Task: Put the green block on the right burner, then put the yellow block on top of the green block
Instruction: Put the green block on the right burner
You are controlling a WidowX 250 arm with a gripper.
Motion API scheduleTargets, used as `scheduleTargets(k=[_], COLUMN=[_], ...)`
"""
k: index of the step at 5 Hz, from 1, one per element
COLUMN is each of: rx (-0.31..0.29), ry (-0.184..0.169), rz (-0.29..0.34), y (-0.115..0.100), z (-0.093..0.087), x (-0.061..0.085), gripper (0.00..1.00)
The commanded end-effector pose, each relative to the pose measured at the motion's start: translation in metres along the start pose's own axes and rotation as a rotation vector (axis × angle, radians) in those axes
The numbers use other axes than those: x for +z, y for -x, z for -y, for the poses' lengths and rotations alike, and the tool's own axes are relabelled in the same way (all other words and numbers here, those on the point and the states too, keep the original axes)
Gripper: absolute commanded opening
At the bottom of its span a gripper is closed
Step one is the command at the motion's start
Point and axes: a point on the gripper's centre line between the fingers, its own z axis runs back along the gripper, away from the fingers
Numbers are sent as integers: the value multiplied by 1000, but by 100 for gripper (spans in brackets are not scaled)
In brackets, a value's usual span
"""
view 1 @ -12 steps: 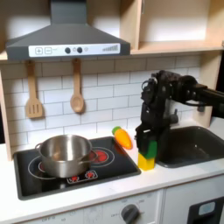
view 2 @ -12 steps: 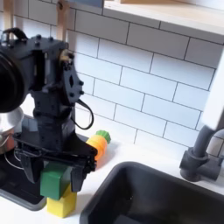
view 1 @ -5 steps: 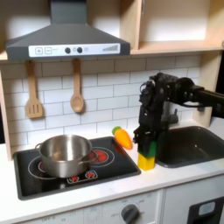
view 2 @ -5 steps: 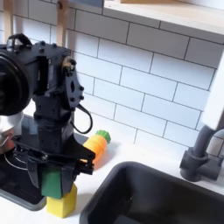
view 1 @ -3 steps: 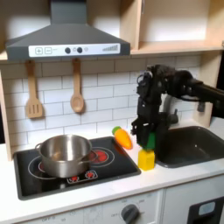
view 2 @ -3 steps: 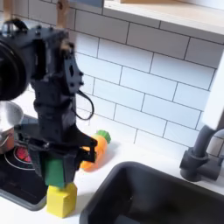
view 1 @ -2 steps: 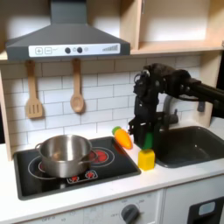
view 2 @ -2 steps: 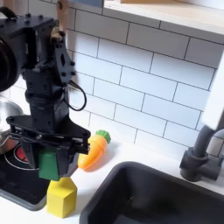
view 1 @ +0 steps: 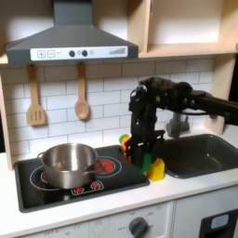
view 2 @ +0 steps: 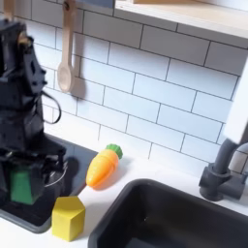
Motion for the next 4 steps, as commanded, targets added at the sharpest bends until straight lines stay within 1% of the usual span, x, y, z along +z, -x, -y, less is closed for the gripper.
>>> scheduleTargets(k=[1,2,3,4], rx=[-3,-22,-20,-12], ry=[-10,-23,-32,-30], rz=[-2,14,3,-4], y=[-1,-11,-20,-31], z=[-12,-11,-16,-23], x=[-17,-23,-36,-47], gripper=[0,0,0,0])
